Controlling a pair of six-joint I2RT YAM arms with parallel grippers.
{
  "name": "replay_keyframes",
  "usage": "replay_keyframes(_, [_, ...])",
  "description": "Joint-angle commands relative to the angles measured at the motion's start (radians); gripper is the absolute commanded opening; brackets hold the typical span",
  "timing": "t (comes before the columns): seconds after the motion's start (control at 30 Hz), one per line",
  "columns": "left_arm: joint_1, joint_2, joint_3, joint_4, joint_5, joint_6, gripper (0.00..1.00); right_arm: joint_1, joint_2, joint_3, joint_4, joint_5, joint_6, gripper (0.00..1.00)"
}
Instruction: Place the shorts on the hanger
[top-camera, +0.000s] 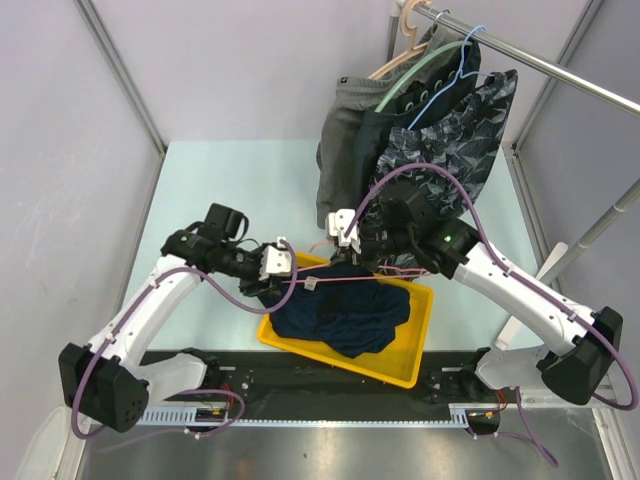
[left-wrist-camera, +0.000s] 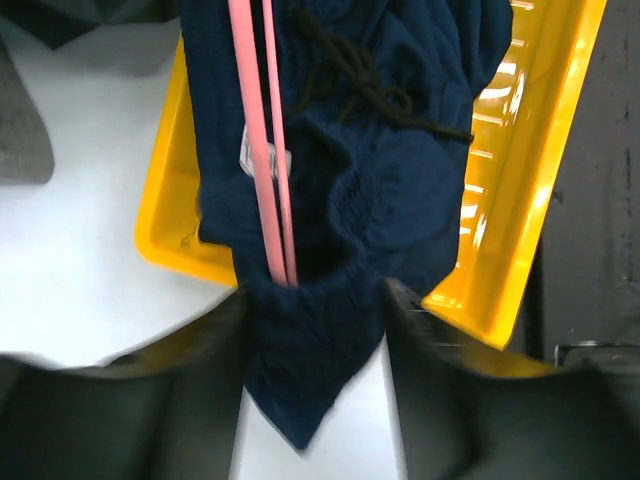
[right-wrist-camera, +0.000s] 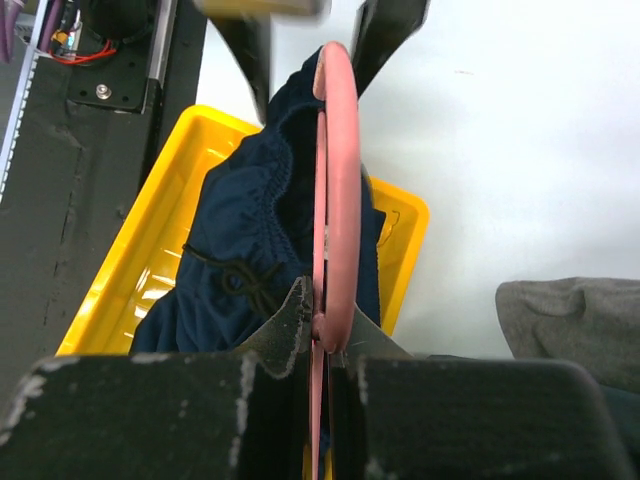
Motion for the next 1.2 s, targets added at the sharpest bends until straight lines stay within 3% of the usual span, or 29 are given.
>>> replay_keyframes(0.0, [-0.079, 0.034, 0.005, 0.126, -0.005, -0.053, 0.44, -0.004, -0.06, 0.002, 0.09, -0.054, -0.007, 0.0])
replay_keyframes(0.03, [-0.1, 0.038, 0.008, 0.132, 0.0, -0.065, 0.32, -0.004, -0.062, -0.003, 0.092, -0.051, -0.007, 0.0])
replay_keyframes(0.23, [-0.128, 0.005, 0.007, 0.179, -0.022, -0.135, 0.0, -0.005, -0.071, -0.015, 0.102, -0.051, 0.019, 0.01])
replay_keyframes(0.3, [-0.126, -0.002, 0.005, 0.156, -0.057, -0.122, 0.0, -0.019, -0.082, -0.013, 0.102, -0.02, 0.074, 0.26])
replay_keyframes(0.33, [-0.12, -0.021, 0.002, 0.142, -0.063, -0.106, 0.0, -0.04, -0.093, -0.013, 0.101, -0.026, 0.111, 0.56])
replay_keyframes(0.43, [-0.12, -0.086, -0.033, 0.129, -0.079, -0.058, 0.0, -0.157, -0.145, -0.012, 0.053, -0.075, 0.248, 0.88])
replay_keyframes(0.6, [-0.137, -0.117, -0.067, 0.131, -0.069, -0.024, 0.0, -0.286, -0.185, -0.013, -0.022, -0.059, 0.348, 0.9])
replay_keyframes(0.8, [-0.181, -0.131, -0.015, 0.096, -0.074, 0.002, 0.0, -0.295, -0.067, -0.039, -0.148, 0.034, 0.28, 0.84])
replay_keyframes(1.0, [-0.252, -0.143, 0.016, 0.063, -0.128, -0.007, 0.0, -0.294, 0.093, -0.062, -0.132, 0.089, 0.208, 0.67])
replay_keyframes(1.17, [-0.263, -0.148, 0.02, 0.039, -0.122, -0.023, 0.0, -0.243, 0.176, -0.108, -0.056, 0.19, 0.229, 0.6])
